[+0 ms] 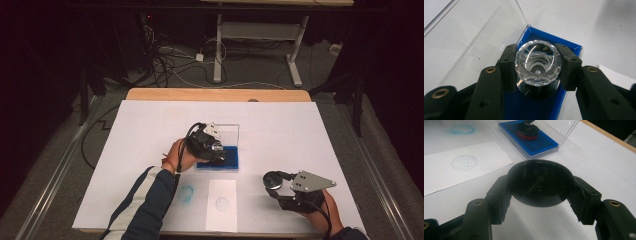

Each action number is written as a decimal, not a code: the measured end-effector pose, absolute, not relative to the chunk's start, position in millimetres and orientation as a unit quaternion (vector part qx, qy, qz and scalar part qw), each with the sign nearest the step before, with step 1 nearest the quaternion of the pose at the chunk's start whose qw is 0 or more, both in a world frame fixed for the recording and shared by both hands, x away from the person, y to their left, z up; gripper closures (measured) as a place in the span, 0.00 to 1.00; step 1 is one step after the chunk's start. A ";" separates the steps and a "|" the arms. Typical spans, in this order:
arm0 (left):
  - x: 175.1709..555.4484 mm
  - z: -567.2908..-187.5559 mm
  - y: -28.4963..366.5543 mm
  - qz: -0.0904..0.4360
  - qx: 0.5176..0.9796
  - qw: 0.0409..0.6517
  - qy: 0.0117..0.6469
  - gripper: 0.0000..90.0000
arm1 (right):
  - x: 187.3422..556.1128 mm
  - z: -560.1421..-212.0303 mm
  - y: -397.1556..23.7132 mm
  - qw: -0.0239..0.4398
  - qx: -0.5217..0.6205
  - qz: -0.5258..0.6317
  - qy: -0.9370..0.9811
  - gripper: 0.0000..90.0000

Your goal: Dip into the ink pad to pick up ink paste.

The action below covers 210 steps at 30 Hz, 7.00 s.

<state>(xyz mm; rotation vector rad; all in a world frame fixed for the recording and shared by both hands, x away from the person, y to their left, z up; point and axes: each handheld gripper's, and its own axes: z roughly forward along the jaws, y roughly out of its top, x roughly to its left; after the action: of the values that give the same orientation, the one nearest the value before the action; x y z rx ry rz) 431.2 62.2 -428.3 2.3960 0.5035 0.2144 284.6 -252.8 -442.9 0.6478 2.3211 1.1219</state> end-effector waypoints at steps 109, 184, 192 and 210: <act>425.1 -400.2 63.6 0.095 0.914 0.342 0.194 0.60 | 282.6 -441.2 -254.0 0.243 0.237 0.413 0.845 0.43; 429.6 -439.4 67.9 0.071 0.904 0.363 0.214 0.60 | 282.3 -443.2 -251.6 0.240 0.233 0.404 0.852 0.43; 429.2 -439.0 67.2 0.072 0.906 0.358 0.214 0.60 | 282.3 -443.1 -252.0 0.240 0.234 0.404 0.851 0.43; 423.3 -409.4 74.7 0.080 0.893 0.391 0.208 0.60 | 282.4 -442.5 -253.0 0.242 0.235 0.406 0.849 0.43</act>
<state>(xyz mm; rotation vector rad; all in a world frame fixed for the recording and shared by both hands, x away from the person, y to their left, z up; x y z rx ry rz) 423.3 74.7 -409.4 2.2695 0.5274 0.2033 282.4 -253.0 -442.5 0.6434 2.3217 1.1106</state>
